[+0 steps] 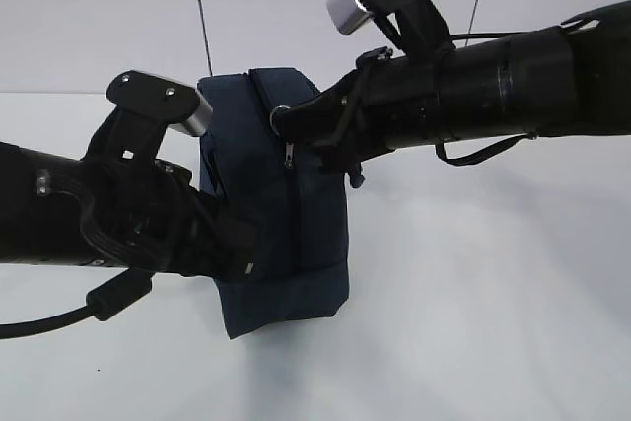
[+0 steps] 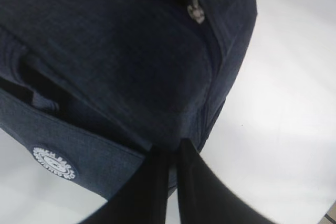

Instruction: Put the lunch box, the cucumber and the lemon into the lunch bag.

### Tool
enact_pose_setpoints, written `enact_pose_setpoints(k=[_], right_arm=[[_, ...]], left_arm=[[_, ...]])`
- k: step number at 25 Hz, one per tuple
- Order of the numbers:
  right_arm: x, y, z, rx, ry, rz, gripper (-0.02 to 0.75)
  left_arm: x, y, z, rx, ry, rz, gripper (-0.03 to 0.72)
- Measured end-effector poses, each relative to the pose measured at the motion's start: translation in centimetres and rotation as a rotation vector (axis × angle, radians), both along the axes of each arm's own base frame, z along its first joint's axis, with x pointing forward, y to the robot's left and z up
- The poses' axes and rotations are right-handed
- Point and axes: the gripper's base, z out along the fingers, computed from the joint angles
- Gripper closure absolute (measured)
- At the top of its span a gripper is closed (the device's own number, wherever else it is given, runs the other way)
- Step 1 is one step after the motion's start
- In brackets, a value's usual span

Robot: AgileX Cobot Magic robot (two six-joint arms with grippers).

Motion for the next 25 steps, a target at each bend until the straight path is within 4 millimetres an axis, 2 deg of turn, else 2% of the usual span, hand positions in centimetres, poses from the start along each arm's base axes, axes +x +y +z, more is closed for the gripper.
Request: enact_pose_setpoints(k=[5,12,19,25], right_arm=[[0.6,0.3,-0.2,0.034,0.005,-0.024,0.717],[3.3,1.5,0.0,0.068,-0.015,-0.04,0.717],[5.2,2.5,-0.7,0.074,-0.014,-0.043,0.717],[6.4,2.6,-0.3,0.082,-0.038,-0.059,0.717]], left_arm=[[0.0,0.0,0.0,0.0,-0.002,0.001,0.685],[0.0,0.0,0.0,-0.001,-0.003,0.002,0.685],[0.1,0.0,0.1,-0.002,-0.009,0.006,0.685],[-0.2,0.9,-1.2,0.007,-0.001,0.066,0.685]])
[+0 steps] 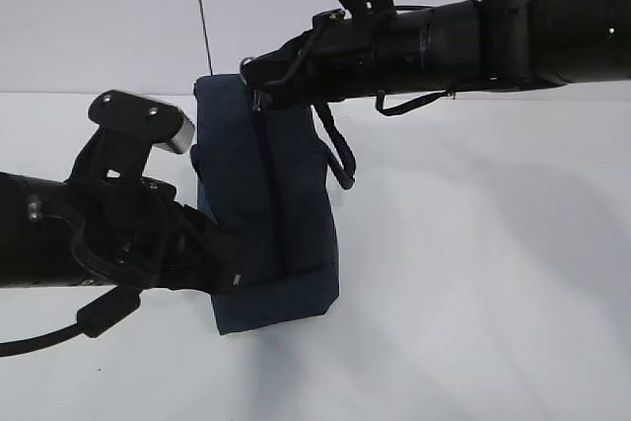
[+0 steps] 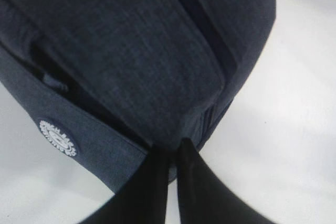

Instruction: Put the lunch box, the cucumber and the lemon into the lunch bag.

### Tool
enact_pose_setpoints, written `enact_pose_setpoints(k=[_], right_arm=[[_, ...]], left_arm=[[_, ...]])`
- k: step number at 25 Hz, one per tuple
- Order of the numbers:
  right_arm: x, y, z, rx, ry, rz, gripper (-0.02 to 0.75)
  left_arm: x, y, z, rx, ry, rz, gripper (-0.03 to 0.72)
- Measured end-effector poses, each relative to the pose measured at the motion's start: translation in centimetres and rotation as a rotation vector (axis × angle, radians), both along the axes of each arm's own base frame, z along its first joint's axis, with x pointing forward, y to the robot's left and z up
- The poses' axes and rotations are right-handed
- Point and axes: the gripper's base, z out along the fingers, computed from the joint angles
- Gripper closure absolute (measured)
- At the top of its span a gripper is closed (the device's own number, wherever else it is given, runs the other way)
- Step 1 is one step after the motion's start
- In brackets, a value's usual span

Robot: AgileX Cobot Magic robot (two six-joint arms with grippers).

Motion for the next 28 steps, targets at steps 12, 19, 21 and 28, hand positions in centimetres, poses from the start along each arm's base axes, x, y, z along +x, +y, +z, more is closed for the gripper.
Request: enact_pose_setpoints(k=[12,19,21,28], right_arm=[[2.3,-3.3,-0.2,0.004,-0.001,-0.083,0.717],[2.5,-3.8,-0.5,-0.061,-0.028,-0.068,0.717],[2.7,-4.3,-0.5,-0.066,-0.029,-0.079,0.717],[3.5,-4.4,1.0,-0.059,-0.085,-0.083,0.717]], left_arm=[[0.0,0.2,-0.2,-0.003,0.002,0.017,0.685],[1.1,1.4,-0.2,-0.003,-0.008,0.084,0.685],[1.5,1.9,-0.2,-0.003,-0.009,0.105,0.685],[2.2,2.7,-0.1,-0.003,-0.016,0.148,0.685]])
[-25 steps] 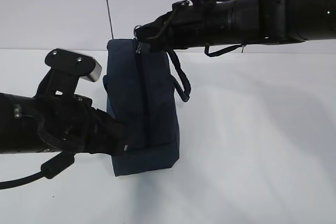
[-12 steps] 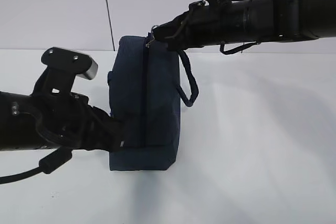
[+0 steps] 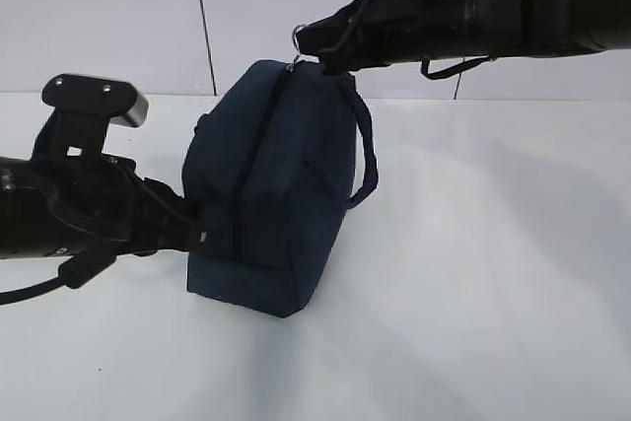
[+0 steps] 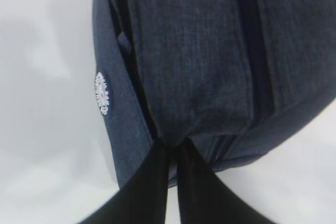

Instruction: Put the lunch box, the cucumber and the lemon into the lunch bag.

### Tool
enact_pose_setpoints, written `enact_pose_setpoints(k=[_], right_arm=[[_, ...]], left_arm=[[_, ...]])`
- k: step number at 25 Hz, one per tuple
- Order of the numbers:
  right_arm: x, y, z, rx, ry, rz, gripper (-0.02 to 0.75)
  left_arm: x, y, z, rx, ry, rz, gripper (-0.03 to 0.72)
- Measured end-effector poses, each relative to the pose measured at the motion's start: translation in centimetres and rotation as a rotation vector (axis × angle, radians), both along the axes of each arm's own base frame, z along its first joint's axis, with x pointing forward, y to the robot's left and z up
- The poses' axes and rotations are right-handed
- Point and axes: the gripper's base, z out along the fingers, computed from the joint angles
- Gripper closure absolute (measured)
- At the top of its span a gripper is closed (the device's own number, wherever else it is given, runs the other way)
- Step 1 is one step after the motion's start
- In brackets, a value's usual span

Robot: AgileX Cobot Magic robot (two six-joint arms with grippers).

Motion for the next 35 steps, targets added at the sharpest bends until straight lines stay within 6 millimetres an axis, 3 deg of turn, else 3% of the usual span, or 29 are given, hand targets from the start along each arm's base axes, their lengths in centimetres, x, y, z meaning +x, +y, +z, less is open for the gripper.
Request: enact_pose_setpoints(k=[5,12,23,26,31,33,35], right_arm=[[1.2,-0.4,0.1,-0.032,-0.023,-0.075,0.717],[2.9,-0.1,-1.7,-0.024,0.021,-0.117,0.717],[2.1,0.6,-2.1,-0.009,0.106,-0.006,0.717],[1.9,0.7,-2.4,-0.022,0.135,0.009,0.717],[1.7,0.9,-2.1,-0.008,0.152,0.036,0.717],[1.8,0.9,-1.7,-0.004,0.152,0.043,0.717],[1.9,1.0,-1.3,0.002,0.155,0.047,0.717]], left_arm=[[0.8,1.1,0.0,-0.004,0.0,0.057,0.687],[1.3,1.9,-0.1,-0.011,0.003,0.101,0.688],[1.5,2.1,0.2,0.006,-0.043,0.106,0.681],[1.0,2.3,1.5,-0.004,-0.083,0.074,0.599],[-0.3,2.1,3.0,-0.021,-0.081,-0.009,0.257],[-1.0,1.2,2.9,-0.015,-0.084,-0.057,0.193],[-1.6,-0.4,2.7,-0.004,-0.119,-0.105,0.175]])
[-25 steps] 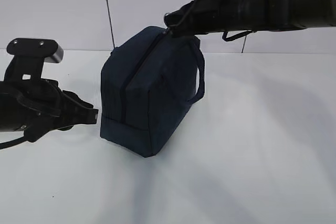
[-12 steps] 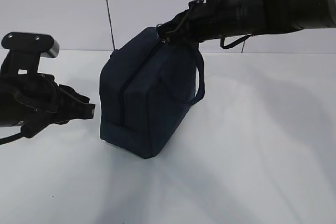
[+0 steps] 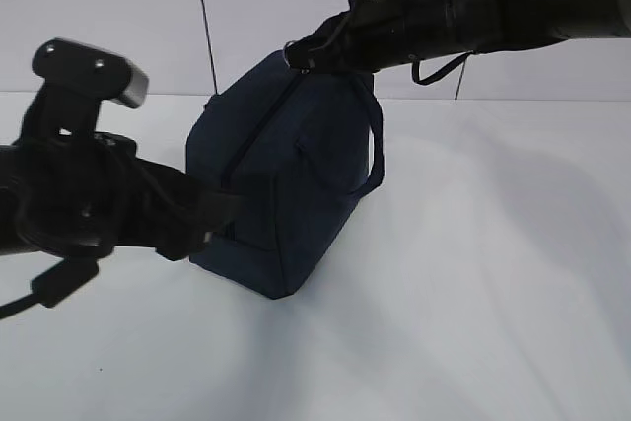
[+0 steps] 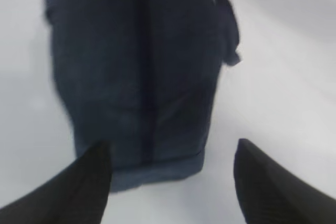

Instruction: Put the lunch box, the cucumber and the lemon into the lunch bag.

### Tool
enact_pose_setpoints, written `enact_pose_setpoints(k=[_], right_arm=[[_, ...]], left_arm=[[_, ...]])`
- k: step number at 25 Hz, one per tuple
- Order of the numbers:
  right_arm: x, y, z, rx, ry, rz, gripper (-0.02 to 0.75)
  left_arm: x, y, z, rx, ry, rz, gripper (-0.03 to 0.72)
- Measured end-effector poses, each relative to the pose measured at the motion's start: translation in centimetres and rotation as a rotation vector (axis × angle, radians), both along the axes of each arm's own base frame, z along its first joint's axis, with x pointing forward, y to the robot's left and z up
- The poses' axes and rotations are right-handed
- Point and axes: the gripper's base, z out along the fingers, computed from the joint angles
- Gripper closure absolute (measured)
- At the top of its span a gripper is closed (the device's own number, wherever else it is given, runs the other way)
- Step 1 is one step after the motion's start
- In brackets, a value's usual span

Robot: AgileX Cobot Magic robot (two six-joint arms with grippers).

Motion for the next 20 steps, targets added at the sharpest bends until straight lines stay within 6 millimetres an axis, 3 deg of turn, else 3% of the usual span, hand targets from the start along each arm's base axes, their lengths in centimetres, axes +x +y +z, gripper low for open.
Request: enact_pose_setpoints(k=[5,10,17,20], right_arm=[[0.1,0.2,1.0,-0.002,0.01,0.017,0.717],[0.0,0.3,1.4,-0.003,0.034,0.045,0.717],[-0.5,0.4,1.1,-0.005,0.09,0.084,0.717],[-0.6,0.3,1.1,-0.005,0.098,0.096,0.717]], left_arm=[[-0.1,-3.1,-1.9,0.037,-0.117,-0.012,0.165],[1.6,-5.1,-4.5,0.097,-0.152,0.013,0.163],[3.4,-6.0,-4.8,0.076,-0.219,0.1,0.162],[3.6,-5.9,-5.1,0.071,-0.213,0.134,0.222]])
